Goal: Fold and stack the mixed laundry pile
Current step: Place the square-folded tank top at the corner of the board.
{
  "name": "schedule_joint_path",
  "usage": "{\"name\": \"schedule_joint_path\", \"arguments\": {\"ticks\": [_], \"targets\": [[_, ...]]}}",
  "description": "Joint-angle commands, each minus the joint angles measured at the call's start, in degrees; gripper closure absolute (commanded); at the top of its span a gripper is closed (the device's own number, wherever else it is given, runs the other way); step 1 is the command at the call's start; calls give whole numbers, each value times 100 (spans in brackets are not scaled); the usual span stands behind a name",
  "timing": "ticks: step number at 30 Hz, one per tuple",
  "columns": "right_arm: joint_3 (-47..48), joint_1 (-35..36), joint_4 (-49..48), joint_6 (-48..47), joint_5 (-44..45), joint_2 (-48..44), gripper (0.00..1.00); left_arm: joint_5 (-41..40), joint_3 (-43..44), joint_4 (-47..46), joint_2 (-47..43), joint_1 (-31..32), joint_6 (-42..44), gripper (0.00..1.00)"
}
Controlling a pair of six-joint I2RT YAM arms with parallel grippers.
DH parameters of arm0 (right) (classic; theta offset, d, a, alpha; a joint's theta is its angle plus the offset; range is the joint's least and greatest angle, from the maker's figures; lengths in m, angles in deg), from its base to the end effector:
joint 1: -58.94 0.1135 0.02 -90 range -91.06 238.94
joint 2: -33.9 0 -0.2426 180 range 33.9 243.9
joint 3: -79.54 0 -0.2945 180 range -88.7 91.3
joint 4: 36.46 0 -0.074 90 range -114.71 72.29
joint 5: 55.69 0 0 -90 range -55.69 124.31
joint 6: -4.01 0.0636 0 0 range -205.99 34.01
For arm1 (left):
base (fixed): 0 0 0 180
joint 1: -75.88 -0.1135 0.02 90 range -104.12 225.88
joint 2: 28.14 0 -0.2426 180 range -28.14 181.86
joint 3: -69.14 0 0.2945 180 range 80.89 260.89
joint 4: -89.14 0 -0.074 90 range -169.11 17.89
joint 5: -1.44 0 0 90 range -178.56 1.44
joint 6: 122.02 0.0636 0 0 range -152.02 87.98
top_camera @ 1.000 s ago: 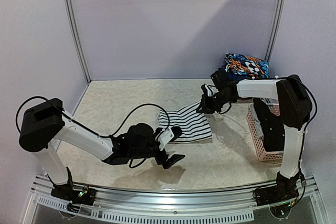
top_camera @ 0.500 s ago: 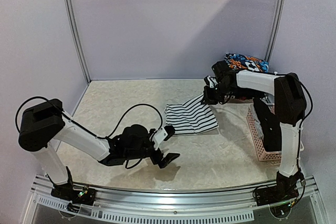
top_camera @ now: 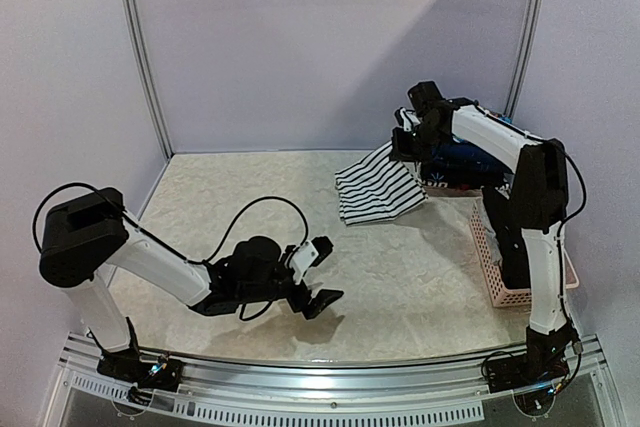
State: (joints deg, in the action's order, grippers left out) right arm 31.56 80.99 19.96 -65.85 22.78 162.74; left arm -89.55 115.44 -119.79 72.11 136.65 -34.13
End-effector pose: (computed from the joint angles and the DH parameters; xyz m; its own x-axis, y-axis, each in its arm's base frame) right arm 0.5029 0.2174 0.2096 -0.8620 0.0149 -0.5067 -0.1938 0.9140 0.3564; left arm 0.1773 -0.3146 0.0559 -0.2382 0.3504 -0.9058 0.8567 0.5152 -0.0261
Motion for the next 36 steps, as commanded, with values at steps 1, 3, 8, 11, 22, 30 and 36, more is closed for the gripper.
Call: {"name": "schedule_joint_path", "arguments": {"ticks": [1, 3, 8, 11, 22, 30, 36], "targets": [[648, -161, 390, -336, 248, 275, 100, 56, -14, -141, 129, -90, -96, 2], [813, -202, 409, -482, 314, 308, 100, 202, -10, -141, 146, -92, -121, 2], [1195, -355, 358, -804, 496, 289, 100, 313, 4, -112, 185, -92, -173, 2], [1479, -435, 459, -1025, 590, 339, 100, 337, -6, -93, 179, -92, -197, 2], [2022, -572, 578, -1875, 969, 179, 100, 521, 78, -48, 325, -92, -275, 3], [2102, -637, 520, -2234, 1087, -283, 100, 666, 187, -9, 461, -92, -325, 4], [2302, -732, 563, -2325, 1123, -494, 100, 784, 228, -69, 572, -92, -396, 5]]}}
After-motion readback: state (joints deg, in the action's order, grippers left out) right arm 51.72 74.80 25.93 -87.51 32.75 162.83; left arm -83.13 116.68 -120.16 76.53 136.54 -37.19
